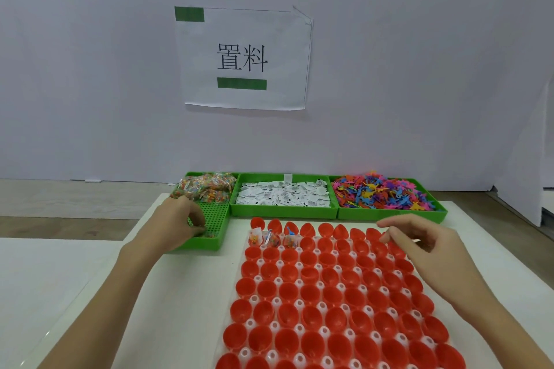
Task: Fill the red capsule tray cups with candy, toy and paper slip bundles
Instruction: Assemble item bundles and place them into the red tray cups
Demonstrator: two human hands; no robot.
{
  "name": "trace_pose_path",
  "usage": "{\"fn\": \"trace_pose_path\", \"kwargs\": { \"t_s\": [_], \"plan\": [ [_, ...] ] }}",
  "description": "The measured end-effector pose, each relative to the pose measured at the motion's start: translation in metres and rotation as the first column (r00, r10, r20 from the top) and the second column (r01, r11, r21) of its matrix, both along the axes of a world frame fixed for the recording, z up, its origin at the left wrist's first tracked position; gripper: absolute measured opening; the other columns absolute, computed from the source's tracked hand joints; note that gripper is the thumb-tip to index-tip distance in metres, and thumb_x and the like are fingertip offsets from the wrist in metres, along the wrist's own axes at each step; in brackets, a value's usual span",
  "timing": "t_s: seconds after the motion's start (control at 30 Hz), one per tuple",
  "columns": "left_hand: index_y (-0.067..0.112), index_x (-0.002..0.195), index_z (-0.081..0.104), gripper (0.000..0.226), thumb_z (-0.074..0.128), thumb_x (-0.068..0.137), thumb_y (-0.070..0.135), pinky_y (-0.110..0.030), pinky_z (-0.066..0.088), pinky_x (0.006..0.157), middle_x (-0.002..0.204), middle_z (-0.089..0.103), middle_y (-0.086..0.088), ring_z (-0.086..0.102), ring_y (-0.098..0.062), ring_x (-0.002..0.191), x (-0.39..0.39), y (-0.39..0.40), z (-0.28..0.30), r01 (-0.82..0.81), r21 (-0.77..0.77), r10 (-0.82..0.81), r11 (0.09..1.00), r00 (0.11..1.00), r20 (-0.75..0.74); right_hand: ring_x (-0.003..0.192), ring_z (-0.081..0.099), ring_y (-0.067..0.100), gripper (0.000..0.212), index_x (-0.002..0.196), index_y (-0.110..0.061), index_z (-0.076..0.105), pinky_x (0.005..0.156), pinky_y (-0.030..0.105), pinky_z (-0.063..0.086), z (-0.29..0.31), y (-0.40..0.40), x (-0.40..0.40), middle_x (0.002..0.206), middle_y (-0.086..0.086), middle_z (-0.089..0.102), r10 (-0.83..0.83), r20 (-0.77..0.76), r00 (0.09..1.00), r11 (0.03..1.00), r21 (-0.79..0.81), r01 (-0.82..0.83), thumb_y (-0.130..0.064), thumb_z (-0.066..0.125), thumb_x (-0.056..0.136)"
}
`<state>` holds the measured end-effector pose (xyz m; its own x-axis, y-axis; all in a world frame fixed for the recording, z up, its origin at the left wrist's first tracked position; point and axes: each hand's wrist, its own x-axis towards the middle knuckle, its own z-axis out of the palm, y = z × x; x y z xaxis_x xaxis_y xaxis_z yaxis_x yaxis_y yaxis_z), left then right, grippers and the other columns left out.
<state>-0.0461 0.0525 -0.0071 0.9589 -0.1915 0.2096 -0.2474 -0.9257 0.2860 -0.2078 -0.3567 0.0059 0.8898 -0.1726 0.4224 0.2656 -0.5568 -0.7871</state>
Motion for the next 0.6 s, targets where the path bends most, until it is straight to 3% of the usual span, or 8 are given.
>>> {"fn": "trace_pose_path", "kwargs": {
  "t_s": [0.07, 0.13, 0.23, 0.33, 0.43, 0.5, 0.6],
  "plan": [
    [0.03, 0.073, 0.076, 0.014, 0.088, 0.077, 0.022, -0.014, 0.039, 0.061, 0.069, 0.062, 0.022, 0.056, 0.004, 0.064, -0.002, -0.001, 0.004, 0.011, 0.024, -0.012, 1.0, 0.999, 0.032, 0.091, 0.07, 0.002, 0.032, 0.097, -0.042, 0.076, 0.077, 0.025, 0.056, -0.003, 0.008, -0.002, 0.093, -0.016, 0.077, 0.015, -0.024, 1.0, 0.997, -0.078, -0.016, -0.013, 0.064, 0.097],
    [0.029, 0.078, 0.077, 0.011, 0.084, 0.081, 0.021, -0.022, 0.042, 0.065, 0.076, 0.068, 0.017, 0.055, -0.003, 0.065, -0.004, -0.002, 0.004, 0.007, 0.056, -0.011, 0.998, 0.996, 0.084, 0.104, 0.066, -0.004, 0.033, 0.104, -0.043, 0.076, 0.087, 0.018, 0.053, -0.004, 0.019, -0.002, 0.105, -0.026, 0.073, 0.057, -0.036, 0.998, 0.979, -0.194, -0.063, -0.013, 0.064, 0.097],
    [0.031, 0.087, 0.075, 0.009, 0.075, 0.09, 0.023, -0.027, 0.039, 0.065, 0.086, 0.07, 0.016, 0.054, -0.01, 0.076, -0.007, -0.004, 0.007, -0.05, 0.054, 0.042, 0.997, 0.989, 0.143, 0.122, 0.051, -0.014, 0.042, 0.12, -0.041, 0.072, 0.104, 0.007, 0.036, -0.007, 0.039, 0.006, 0.123, -0.034, 0.063, 0.176, -0.079, 0.981, 0.886, -0.421, -0.193, -0.007, 0.057, 0.1],
    [0.026, 0.087, 0.073, 0.005, 0.075, 0.091, 0.024, -0.032, 0.049, 0.069, 0.08, 0.066, 0.014, 0.063, -0.014, 0.08, -0.011, -0.003, 0.019, -0.034, -0.083, 0.049, 0.996, 0.982, 0.182, 0.13, 0.035, -0.019, 0.047, 0.132, -0.034, 0.067, 0.107, -0.002, 0.017, -0.011, 0.051, 0.019, 0.136, -0.029, 0.056, 0.208, -0.179, 0.962, 0.785, -0.556, -0.273, -0.003, 0.047, 0.101],
    [0.019, 0.087, 0.071, 0.006, 0.075, 0.091, 0.017, -0.032, 0.053, 0.071, 0.081, 0.073, 0.008, 0.071, -0.013, 0.08, -0.016, -0.001, 0.038, 0.024, -0.305, 0.053, 0.952, 0.969, 0.241, 0.133, 0.024, -0.02, 0.056, 0.139, -0.031, 0.06, 0.106, -0.006, 0.009, -0.012, 0.056, 0.032, 0.145, -0.024, 0.05, 0.191, -0.225, 0.956, 0.753, -0.591, -0.289, 0.002, 0.043, 0.097],
    [0.02, 0.089, 0.07, 0.007, 0.074, 0.092, 0.015, -0.025, 0.05, 0.066, 0.081, 0.074, 0.008, 0.071, -0.007, 0.078, -0.021, -0.004, 0.049, 0.056, -0.39, 0.056, 0.919, 0.962, 0.269, 0.139, 0.016, -0.021, 0.067, 0.146, -0.033, 0.054, 0.112, 0.0, 0.008, -0.013, 0.06, 0.038, 0.153, -0.025, 0.042, 0.212, -0.226, 0.951, 0.747, -0.589, -0.307, 0.008, 0.041, 0.093],
    [0.022, 0.09, 0.068, 0.009, 0.07, 0.094, 0.014, -0.024, 0.052, 0.055, 0.08, 0.075, 0.01, 0.071, -0.006, 0.069, -0.03, -0.015, 0.063, 0.106, -0.434, 0.012, 0.895, 0.966, 0.26, 0.148, 0.008, -0.014, 0.084, 0.151, -0.039, 0.044, 0.124, 0.023, 0.017, -0.016, 0.063, 0.045, 0.159, -0.026, 0.032, 0.237, -0.237, 0.942, 0.719, -0.609, -0.334, 0.015, 0.039, 0.086]
  ]
}}
